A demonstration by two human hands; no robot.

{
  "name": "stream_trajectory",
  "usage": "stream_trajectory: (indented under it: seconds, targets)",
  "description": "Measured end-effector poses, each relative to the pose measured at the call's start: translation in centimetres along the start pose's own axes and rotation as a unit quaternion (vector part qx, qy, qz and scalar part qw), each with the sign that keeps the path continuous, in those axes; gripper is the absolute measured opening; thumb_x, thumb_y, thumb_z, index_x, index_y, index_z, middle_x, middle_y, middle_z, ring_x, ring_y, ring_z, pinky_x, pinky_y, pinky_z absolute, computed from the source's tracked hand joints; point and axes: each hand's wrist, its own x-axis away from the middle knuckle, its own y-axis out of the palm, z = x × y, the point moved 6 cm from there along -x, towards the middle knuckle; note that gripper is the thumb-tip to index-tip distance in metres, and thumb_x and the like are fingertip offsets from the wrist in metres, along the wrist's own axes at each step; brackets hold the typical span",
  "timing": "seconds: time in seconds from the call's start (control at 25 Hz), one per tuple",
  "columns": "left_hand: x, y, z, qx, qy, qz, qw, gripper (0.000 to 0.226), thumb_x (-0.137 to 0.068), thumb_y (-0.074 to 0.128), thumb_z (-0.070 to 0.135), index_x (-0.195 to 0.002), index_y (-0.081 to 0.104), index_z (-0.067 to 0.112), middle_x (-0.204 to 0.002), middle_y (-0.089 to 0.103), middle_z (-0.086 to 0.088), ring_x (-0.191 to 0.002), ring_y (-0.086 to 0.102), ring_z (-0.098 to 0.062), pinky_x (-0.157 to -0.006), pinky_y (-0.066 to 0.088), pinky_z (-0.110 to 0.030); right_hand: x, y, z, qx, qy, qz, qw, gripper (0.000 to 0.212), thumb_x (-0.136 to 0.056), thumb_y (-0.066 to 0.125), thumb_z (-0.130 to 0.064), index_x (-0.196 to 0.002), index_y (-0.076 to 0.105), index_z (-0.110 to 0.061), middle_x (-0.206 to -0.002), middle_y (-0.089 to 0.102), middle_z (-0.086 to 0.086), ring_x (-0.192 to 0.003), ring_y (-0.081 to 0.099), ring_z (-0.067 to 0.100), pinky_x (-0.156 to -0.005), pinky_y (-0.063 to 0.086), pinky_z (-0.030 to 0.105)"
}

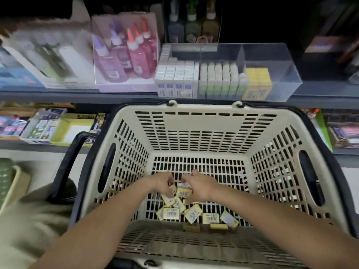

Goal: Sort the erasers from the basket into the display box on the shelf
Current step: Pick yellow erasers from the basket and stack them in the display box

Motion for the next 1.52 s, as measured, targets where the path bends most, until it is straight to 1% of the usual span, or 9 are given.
stream_trajectory:
  seconds: [0.12,0.32,0.56,0.8,0.96,1.08,1.24,1.4,1.52]
  targets:
    - [-0.8,1.1,-0.2,-0.025,-0.010,-0.022,0.999,0.063,-0.075,0.076,0.023,-0.128,0.040,0.016,-0.127,0.049,-0.002,-0.101,0.053,-0.017,-0.083,0.051,-0.028,0.2,0.7,0.0,0.041,-0.022,0.017,0.999,0.076,-0.071,0.073,-0.045,-0.133,0.032,-0.030,-0.117,0.033,0.003,-0.095,0.049,0.020,-0.067,0.046,0.031]
    - [-1.3,1.1,-0.2,-0.042,-0.002,-0.023,0.999,0.065,-0.075,0.077,0.027,-0.129,0.043,0.013,-0.127,0.049,-0.003,-0.108,0.050,-0.018,-0.091,0.045,-0.028,0.0,0.5,-0.3,0.060,-0.036,0.032,0.997,0.073,-0.077,0.067,-0.042,-0.138,0.030,-0.023,-0.126,0.034,0.004,-0.111,0.049,0.025,-0.082,0.050,0.037]
    - [-1.4,0.8,0.4,0.027,0.019,0.000,0.999,0.038,-0.080,0.071,0.022,-0.111,0.048,0.020,-0.107,0.052,0.000,-0.083,0.051,-0.011,-0.063,0.044,-0.021,0.4,-0.2,0.3,0.098,-0.035,0.032,0.994,0.064,-0.073,0.068,-0.047,-0.124,0.045,-0.016,-0.118,0.044,0.006,-0.112,0.044,0.024,-0.091,0.042,0.038]
    - [-1.4,-1.5,0.5,0.153,0.034,0.129,0.979,0.027,-0.083,0.066,0.019,-0.104,0.051,0.020,-0.096,0.055,0.003,-0.063,0.049,-0.006,-0.049,0.039,-0.016,0.7,-0.1,0.4,0.122,-0.034,0.031,0.992,0.052,-0.077,0.064,-0.044,-0.116,0.051,-0.014,-0.111,0.051,0.007,-0.105,0.047,0.025,-0.090,0.042,0.039]
    - [-0.9,-2.8,0.7,0.122,0.015,0.200,0.972,0.047,-0.086,0.063,0.025,-0.129,0.045,0.016,-0.132,0.046,-0.008,-0.102,0.056,-0.019,-0.081,0.047,-0.025,0.7,0.1,-0.1,0.071,-0.023,0.032,0.997,0.042,-0.075,0.066,-0.040,-0.107,0.055,-0.014,-0.104,0.055,0.005,-0.098,0.052,0.023,-0.081,0.047,0.036]
    - [0.7,-4.5,2.5,0.273,0.053,0.241,0.930,0.051,-0.091,0.056,0.039,-0.133,0.042,0.013,-0.136,0.045,-0.006,-0.119,0.047,-0.020,-0.097,0.042,-0.032,1.0,-3.1,1.8,-0.130,0.049,0.090,0.986,0.028,-0.073,0.067,-0.040,-0.092,0.059,-0.020,-0.088,0.061,-0.004,-0.079,0.059,0.012,-0.069,0.052,0.026]
    - [2.7,-3.2,6.9,0.581,0.114,0.074,0.802,0.050,-0.089,0.056,0.045,-0.124,0.050,0.011,-0.129,0.052,-0.009,-0.117,0.051,-0.021,-0.096,0.047,-0.041,2.6,-8.8,3.2,-0.296,0.053,0.188,0.935,0.027,-0.073,0.072,-0.040,-0.066,0.056,-0.020,-0.059,0.052,-0.006,-0.052,0.046,0.008,-0.050,0.035,0.023]
    - [5.0,-4.9,11.2,0.683,0.218,0.001,0.698,0.037,-0.096,0.048,0.026,-0.125,0.050,0.004,-0.115,0.063,-0.019,-0.090,0.065,-0.022,-0.075,0.055,-0.034,5.5,-12.3,3.0,-0.347,-0.013,0.222,0.911,0.022,-0.073,0.077,-0.033,-0.081,0.061,-0.021,-0.068,0.059,-0.008,-0.061,0.053,0.005,-0.061,0.044,0.023]
    - [6.5,-5.8,12.3,0.702,0.229,-0.041,0.674,0.030,-0.095,0.048,0.031,-0.118,0.056,0.014,-0.107,0.067,-0.014,-0.078,0.067,-0.019,-0.059,0.057,-0.031,7.8,-14.5,3.2,-0.369,-0.045,0.223,0.901,0.028,-0.077,0.074,-0.022,-0.095,0.058,-0.035,-0.068,0.056,-0.007,-0.056,0.052,-0.003,-0.061,0.044,0.013]
